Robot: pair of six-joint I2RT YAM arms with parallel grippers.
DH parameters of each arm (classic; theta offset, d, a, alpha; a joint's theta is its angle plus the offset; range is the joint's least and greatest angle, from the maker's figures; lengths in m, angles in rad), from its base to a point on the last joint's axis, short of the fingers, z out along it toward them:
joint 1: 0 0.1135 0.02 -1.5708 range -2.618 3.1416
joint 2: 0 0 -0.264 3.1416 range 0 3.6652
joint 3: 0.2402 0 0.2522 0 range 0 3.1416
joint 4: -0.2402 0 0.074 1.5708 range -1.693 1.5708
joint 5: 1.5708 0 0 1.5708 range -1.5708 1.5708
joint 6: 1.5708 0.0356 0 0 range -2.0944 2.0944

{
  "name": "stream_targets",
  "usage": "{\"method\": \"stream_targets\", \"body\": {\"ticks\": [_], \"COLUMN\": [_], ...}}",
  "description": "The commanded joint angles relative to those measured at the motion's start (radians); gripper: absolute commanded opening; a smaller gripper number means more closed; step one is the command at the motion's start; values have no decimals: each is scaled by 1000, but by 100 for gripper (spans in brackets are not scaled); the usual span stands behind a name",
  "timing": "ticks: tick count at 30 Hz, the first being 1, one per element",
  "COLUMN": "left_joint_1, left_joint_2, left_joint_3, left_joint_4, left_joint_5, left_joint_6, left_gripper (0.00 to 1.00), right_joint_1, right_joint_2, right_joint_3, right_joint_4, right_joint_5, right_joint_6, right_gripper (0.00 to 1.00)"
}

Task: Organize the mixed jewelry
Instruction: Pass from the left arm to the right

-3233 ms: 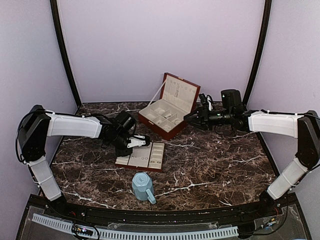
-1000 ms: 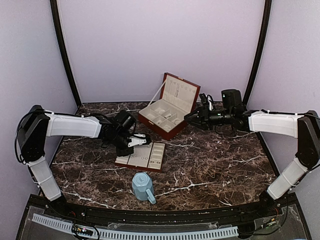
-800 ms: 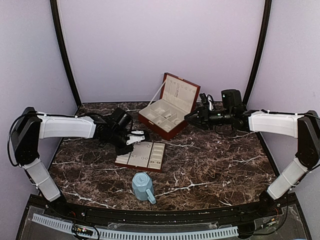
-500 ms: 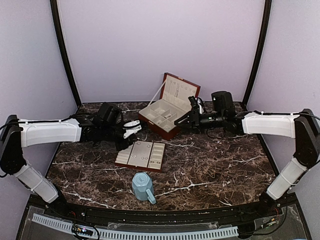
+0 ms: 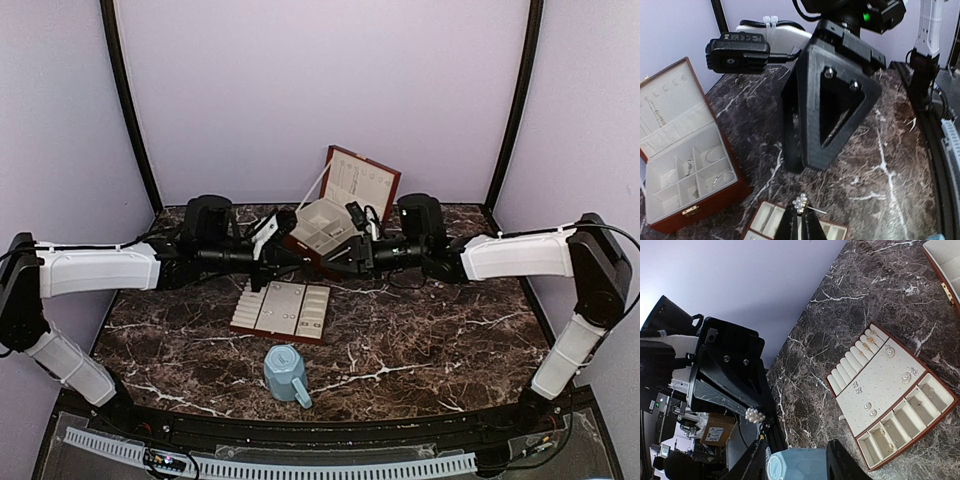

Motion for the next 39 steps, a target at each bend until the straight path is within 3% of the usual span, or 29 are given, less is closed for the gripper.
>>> {"method": "stream_targets", "body": {"ticks": [1,7,14,39], "left_joint_1": [0,1,14,21], "left_joint_2": [12,32,45,24], "left_joint_3": [-50,-91,-134,-166], "left_joint_4": [164,308,459,504], "left_joint_5": [176,272,345,367], "left_joint_6": [-266,-594,-878,-965], "left_gripper": [0,0,0,0], "right_joint_1": [39,75,88,126], "right_joint_2": [-51,-118,-135,-85], "right_joint_3": [-1,9,7,49], "right_joint_4": [47,-21,-9,-29], "right_joint_5": [66,150,103,27], "right_joint_6": [-86,-192,-209,-221], "right_gripper": [40,37,33,14]}}
